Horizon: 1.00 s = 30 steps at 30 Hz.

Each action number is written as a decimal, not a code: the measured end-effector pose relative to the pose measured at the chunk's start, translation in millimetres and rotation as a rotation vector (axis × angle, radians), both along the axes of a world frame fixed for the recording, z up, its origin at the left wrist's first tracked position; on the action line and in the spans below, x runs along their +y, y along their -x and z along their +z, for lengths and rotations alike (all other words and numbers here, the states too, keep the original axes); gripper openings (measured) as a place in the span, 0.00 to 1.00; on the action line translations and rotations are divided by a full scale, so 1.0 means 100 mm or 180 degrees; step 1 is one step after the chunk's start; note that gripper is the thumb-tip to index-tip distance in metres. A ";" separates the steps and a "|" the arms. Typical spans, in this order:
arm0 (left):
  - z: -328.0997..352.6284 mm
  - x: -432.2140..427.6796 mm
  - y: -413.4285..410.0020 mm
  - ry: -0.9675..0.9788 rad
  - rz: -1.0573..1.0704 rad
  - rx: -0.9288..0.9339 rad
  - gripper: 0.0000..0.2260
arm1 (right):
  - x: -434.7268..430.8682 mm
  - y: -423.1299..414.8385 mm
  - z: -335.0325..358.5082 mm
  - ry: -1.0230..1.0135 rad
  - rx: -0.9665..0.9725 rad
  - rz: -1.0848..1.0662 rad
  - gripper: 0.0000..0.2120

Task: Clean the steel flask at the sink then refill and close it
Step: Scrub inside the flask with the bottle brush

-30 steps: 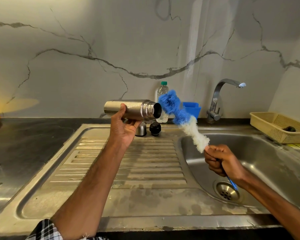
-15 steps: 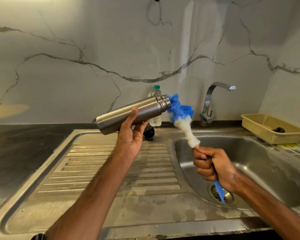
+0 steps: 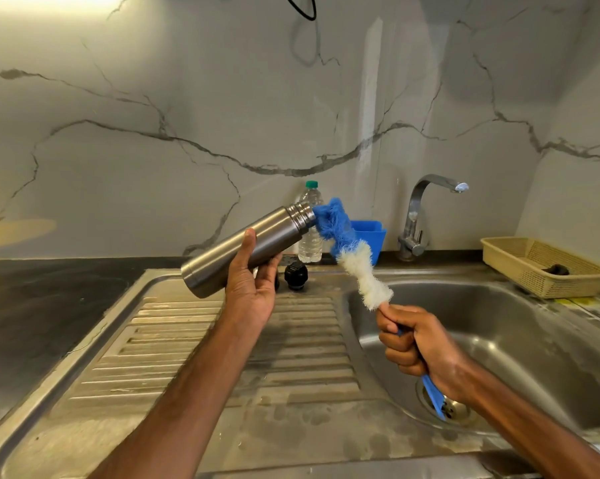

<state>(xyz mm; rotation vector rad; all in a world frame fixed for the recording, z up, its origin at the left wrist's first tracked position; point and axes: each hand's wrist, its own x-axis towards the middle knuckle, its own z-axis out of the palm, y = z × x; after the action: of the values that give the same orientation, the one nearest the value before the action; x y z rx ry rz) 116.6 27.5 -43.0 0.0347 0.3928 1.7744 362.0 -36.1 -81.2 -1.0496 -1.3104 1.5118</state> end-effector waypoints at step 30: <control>0.11 -0.12 0.17 0.0333 -0.0632 0.0271 0.33 | 0.36 -0.38 -0.27 -0.3101 -0.2161 -0.1191 0.12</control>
<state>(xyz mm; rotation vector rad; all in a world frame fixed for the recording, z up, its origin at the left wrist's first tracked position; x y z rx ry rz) 99.8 15.8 -31.6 0.0727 0.5254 1.5581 400.2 -0.1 -108.3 -1.0519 -1.8666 0.1073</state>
